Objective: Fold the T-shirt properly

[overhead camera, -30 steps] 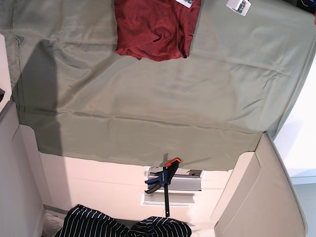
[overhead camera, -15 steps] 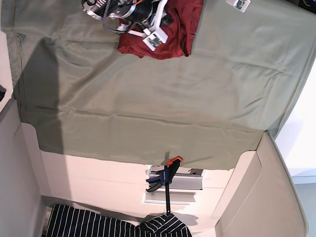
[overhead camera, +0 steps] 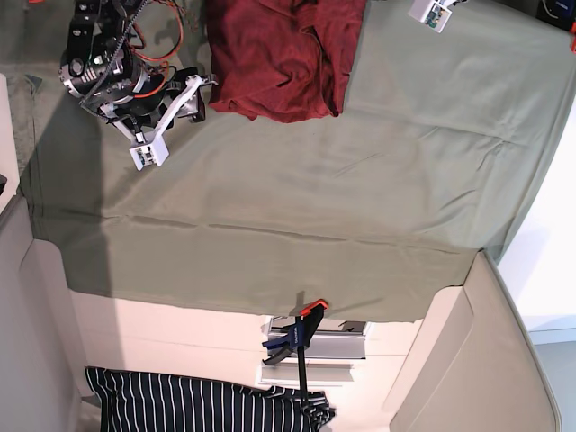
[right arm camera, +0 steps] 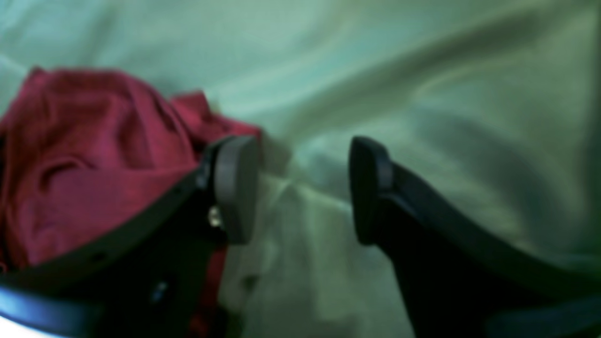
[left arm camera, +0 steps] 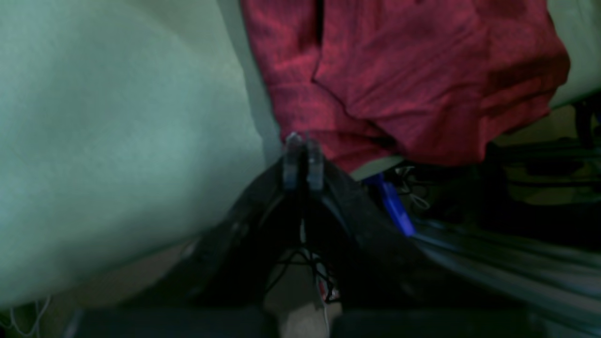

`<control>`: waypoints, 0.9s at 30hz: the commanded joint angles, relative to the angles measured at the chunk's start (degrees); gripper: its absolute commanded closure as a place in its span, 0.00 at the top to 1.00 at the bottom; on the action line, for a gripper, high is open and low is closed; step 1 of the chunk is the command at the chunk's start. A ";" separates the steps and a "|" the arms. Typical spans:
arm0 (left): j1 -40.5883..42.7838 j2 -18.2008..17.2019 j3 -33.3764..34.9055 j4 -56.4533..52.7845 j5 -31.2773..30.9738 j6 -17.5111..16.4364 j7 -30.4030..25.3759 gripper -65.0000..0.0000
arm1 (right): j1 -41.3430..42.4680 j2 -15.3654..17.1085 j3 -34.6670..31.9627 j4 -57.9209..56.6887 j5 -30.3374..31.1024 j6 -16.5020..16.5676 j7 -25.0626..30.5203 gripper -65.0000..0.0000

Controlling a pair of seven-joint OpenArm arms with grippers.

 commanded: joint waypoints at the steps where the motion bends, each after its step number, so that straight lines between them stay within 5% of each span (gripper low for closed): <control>1: 0.33 -0.17 -0.09 1.05 -1.09 -0.17 -1.05 0.08 | 2.05 0.61 0.44 -0.87 2.16 0.02 0.66 0.48; 6: 0.37 -0.17 -0.09 1.05 -2.05 1.99 -2.32 0.32 | 5.97 2.58 0.63 -7.82 10.86 0.76 -3.80 0.48; 13: 0.35 0.15 -0.07 1.05 -4.92 2.67 -2.73 0.33 | 8.74 2.56 0.66 -14.64 20.68 4.20 -6.16 0.48; 27: -2.97 3.80 -0.07 -10.23 -11.78 5.44 -2.64 0.42 | 11.26 2.56 0.66 -21.27 23.04 5.88 -7.21 0.48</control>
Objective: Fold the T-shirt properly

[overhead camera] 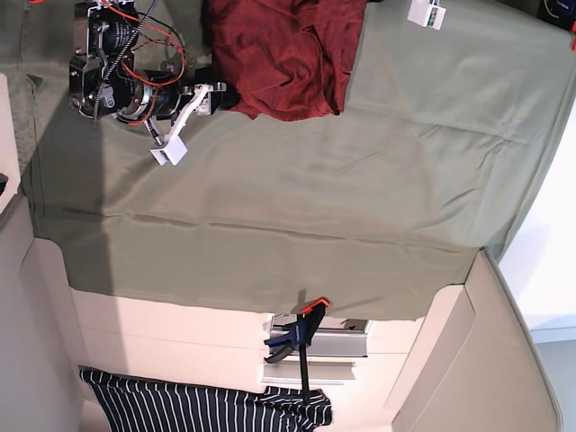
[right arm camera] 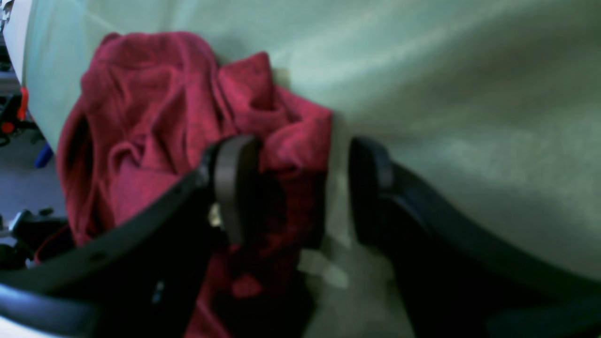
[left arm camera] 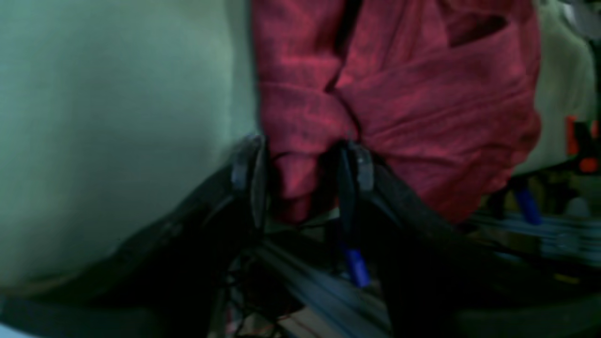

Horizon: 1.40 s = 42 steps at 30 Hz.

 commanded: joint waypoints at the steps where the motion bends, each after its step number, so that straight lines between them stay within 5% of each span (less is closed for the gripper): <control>1: 0.20 0.00 -0.04 0.70 -1.33 -0.44 -0.20 0.42 | 1.86 0.00 0.02 0.76 1.11 0.85 0.46 0.48; 32: -2.36 2.16 -0.07 0.66 -6.60 -1.07 4.17 0.42 | 1.73 0.00 -0.07 0.76 1.09 0.92 0.70 0.48; 36: -2.32 0.35 -0.07 0.66 -5.62 -1.05 5.55 0.56 | 1.75 0.00 -0.09 0.76 1.11 1.49 0.70 0.48; 42: -2.32 -1.99 -3.39 0.66 -6.60 -0.79 5.55 0.56 | 1.73 0.00 -0.09 0.76 1.09 1.49 0.70 0.48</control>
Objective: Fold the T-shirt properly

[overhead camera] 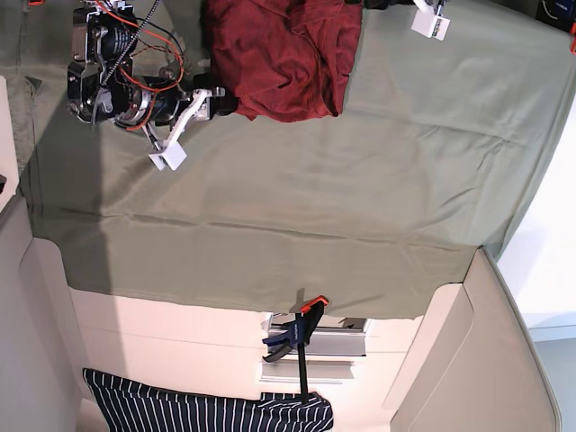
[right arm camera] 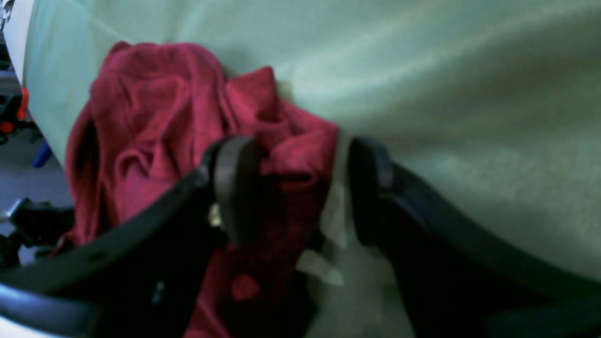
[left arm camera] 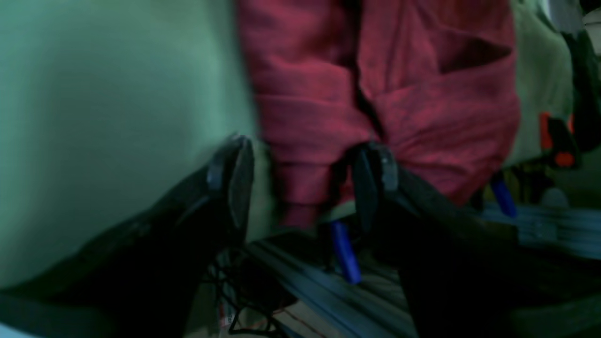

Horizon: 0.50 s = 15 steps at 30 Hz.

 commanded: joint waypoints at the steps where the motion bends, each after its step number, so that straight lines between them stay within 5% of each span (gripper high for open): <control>1: 0.07 -0.31 -1.01 0.74 -1.62 -0.37 -0.76 0.56 | 1.49 0.00 -0.02 0.76 1.09 0.87 0.70 0.48; 15: 0.87 -0.26 -2.16 0.79 -9.70 -0.61 1.66 0.56 | 1.46 0.00 -0.02 0.76 1.07 0.90 0.70 0.48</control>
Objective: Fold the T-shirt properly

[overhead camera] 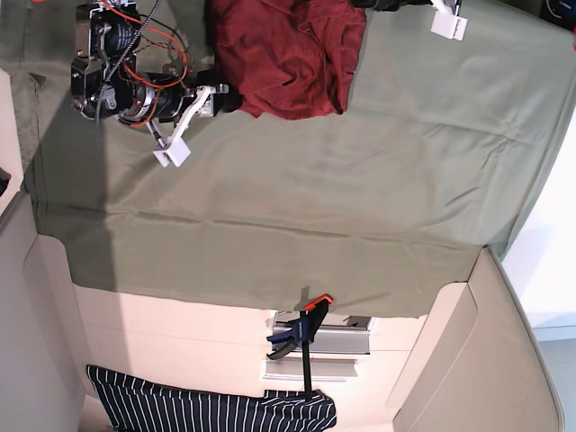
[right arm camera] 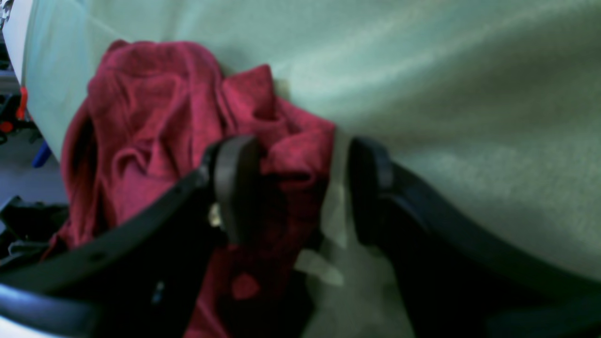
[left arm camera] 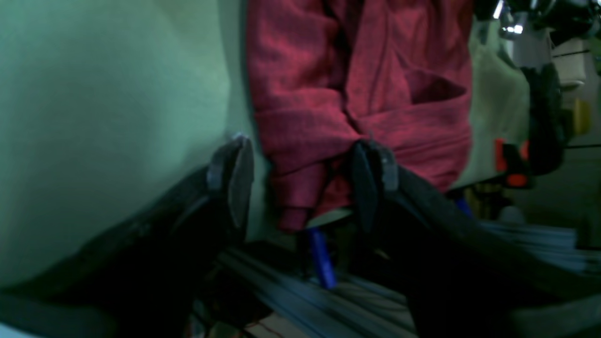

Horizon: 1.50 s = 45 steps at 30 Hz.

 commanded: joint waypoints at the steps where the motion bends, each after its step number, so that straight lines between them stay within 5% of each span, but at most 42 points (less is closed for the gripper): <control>1: 0.61 -0.28 -0.15 0.81 -2.03 -1.11 -0.22 0.57 | 1.51 0.00 -0.02 0.74 1.05 0.90 0.70 0.48; 9: 0.63 -0.17 -0.15 0.92 -3.63 -1.92 -0.52 0.57 | 1.20 0.00 -0.02 0.74 0.92 0.90 0.70 0.48; 23: 0.72 -0.17 -0.13 9.66 6.29 -4.28 -5.55 0.57 | 1.20 0.00 -0.02 0.72 0.68 0.90 0.72 0.48; 27: 2.54 -0.17 -0.02 10.73 6.62 -4.26 -5.55 0.68 | 1.22 0.00 -0.02 0.72 0.68 0.92 0.74 0.48; 32: 4.37 -0.11 0.85 10.67 6.05 -4.04 -5.84 0.70 | 1.22 0.00 -0.02 0.70 0.68 1.09 0.79 0.48; 40: 3.98 5.40 4.90 6.49 6.08 -1.90 -7.98 0.70 | 1.22 0.00 -0.02 0.70 0.68 1.09 0.74 0.48; 45: 1.29 5.86 5.53 2.25 8.68 -1.86 -8.61 0.70 | 1.20 0.02 -0.02 0.70 0.66 1.09 0.72 0.48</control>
